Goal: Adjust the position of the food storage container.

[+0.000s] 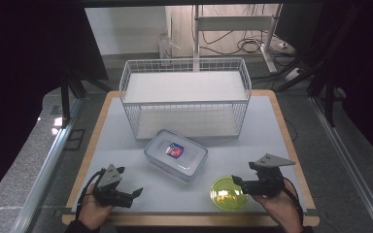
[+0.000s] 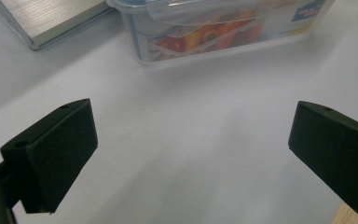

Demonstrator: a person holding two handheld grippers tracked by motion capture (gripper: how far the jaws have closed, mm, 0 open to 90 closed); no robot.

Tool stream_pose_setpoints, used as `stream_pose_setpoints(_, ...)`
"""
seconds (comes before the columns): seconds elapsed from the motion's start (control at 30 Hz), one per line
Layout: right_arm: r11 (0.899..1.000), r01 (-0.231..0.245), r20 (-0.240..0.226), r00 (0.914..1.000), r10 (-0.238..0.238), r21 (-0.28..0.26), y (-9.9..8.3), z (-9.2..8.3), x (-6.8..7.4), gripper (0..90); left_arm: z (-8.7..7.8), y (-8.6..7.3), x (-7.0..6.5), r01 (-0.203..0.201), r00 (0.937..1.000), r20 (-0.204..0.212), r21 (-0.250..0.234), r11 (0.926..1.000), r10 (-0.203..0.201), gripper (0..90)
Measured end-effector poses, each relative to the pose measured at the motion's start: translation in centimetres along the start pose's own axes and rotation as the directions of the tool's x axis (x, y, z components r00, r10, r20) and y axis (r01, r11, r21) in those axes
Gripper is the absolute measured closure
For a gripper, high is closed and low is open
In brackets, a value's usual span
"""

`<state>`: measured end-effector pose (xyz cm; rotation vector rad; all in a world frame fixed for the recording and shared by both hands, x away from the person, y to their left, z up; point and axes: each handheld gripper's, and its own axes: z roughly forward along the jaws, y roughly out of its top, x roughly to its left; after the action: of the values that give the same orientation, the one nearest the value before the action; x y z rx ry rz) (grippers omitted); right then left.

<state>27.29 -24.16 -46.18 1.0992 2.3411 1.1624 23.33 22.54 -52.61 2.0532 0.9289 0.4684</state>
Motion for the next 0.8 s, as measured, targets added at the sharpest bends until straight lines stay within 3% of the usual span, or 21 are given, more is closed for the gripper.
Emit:
stream_pose_setpoints(0.03, 1.000, 0.017, -0.023, 0.9996, -0.017, 0.004, 0.1, -0.1, 0.3, 39.3, 0.0, 0.0, 0.0, 0.000, 1.0000, 0.000, -0.001, 1.0000, 0.000, 1.2)
stream_pose_setpoints(0.2, 0.995, 0.094, -0.095, 0.9913, -0.091, 0.030, 0.3, -0.1, 1.9, 69.9, 0.0, 0.0, 0.0, -0.003, 1.0000, 0.002, 0.000, 1.0000, 0.003, 1.3)
stream_pose_setpoints(0.37, 0.988, 0.145, -0.158, 0.9780, -0.137, 0.045, 0.5, -0.1, 3.5, 89.3, 0.0, 0.0, 0.0, -0.007, 1.0000, 0.003, 0.002, 1.0000, 0.007, 1.5)
stream_pose_setpoints(0.73, 0.975, 0.199, -0.296, 0.9411, -0.164, 0.094, 0.0, 1.0, 7.2, 90.0, 0.0, 0.0, -0.1, -0.015, 0.9999, 0.005, 0.008, 0.9999, 0.015, 1.7)
stream_pose_setpoints(0.77, 0.975, 0.199, -0.296, 0.9411, -0.164, 0.094, 0.0, 1.0, 7.2, 90.0, 0.0, 0.0, -0.1, -0.015, 0.9999, 0.005, 0.008, 0.9999, 0.015, 1.7)
stream_pose_setpoints(0.8, 0.971, 0.213, -0.318, 0.9326, -0.170, 0.104, -0.2, 1.2, 7.8, 90.0, 0.0, 0.0, -0.1, -0.015, 0.9999, 0.005, 0.009, 0.9998, 0.015, 1.7)
